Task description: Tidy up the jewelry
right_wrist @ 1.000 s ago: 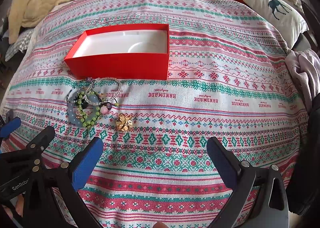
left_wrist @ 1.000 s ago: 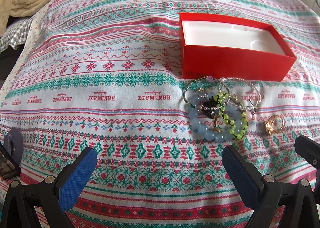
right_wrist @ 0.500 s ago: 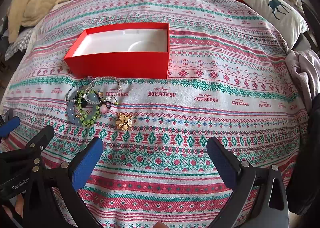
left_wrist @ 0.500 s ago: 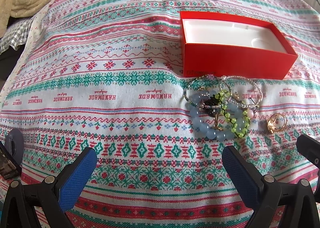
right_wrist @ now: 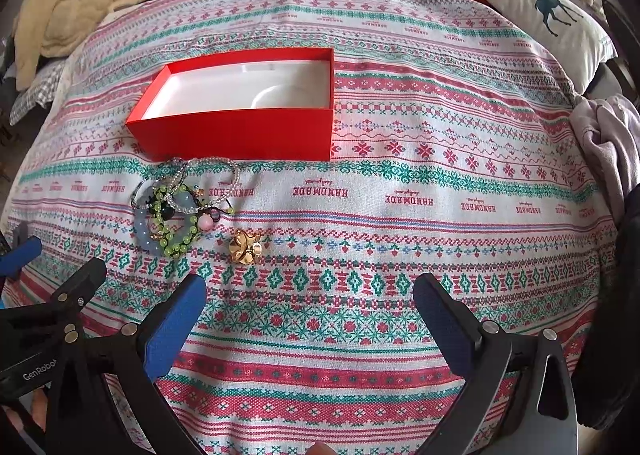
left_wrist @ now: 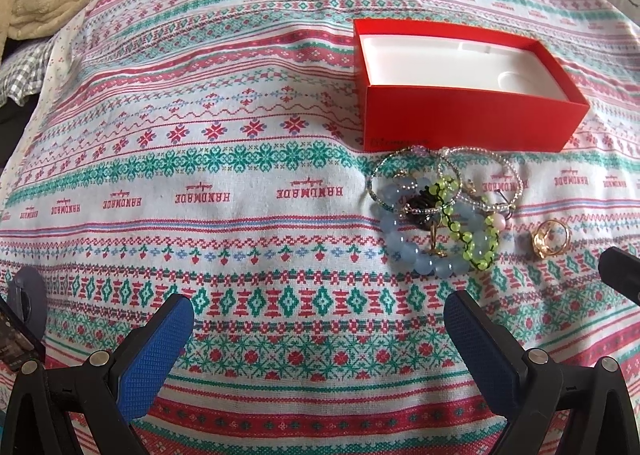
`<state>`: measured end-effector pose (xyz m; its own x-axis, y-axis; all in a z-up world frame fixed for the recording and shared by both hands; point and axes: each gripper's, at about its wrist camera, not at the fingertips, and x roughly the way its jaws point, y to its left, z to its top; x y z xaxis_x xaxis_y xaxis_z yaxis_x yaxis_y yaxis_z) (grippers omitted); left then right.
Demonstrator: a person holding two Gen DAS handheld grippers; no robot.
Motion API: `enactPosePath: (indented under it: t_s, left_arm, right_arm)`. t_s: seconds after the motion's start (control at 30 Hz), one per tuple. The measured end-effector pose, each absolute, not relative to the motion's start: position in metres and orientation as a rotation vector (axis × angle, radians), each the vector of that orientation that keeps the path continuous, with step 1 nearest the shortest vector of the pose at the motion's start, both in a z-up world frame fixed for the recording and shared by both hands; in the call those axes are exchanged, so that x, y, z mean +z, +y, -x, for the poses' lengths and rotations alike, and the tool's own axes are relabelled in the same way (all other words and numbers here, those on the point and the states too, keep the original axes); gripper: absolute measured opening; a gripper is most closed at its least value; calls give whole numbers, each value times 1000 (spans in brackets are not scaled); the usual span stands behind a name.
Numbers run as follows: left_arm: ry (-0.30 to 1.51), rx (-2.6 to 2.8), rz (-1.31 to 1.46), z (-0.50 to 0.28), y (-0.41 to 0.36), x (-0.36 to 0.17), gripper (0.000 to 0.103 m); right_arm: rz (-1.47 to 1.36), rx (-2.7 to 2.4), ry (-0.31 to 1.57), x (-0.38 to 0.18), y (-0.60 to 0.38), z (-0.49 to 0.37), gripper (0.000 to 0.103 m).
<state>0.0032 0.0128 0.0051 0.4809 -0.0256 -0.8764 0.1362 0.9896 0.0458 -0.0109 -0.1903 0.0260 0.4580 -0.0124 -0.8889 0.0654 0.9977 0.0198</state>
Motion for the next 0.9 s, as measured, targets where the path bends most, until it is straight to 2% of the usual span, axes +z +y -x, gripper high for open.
enactPosePath:
  t_s: [0.3, 0.53, 0.77, 0.9]
  left_arm:
    - [1079, -227, -84, -31, 19, 31, 102]
    - [1053, -337, -110, -49, 16, 26, 101]
    - [1134, -315, -52, -58, 30, 1, 96]
    - [1155, -301, -82, -60, 29, -5, 95]
  right_arm:
    - [-70, 0, 1172, 38, -195, -13, 103]
    - [-28, 138, 1105, 47, -187, -30, 103]
    - [-24, 214, 1201, 9, -176, -42, 103]
    - [18, 236, 1230, -8, -161, -52, 98]
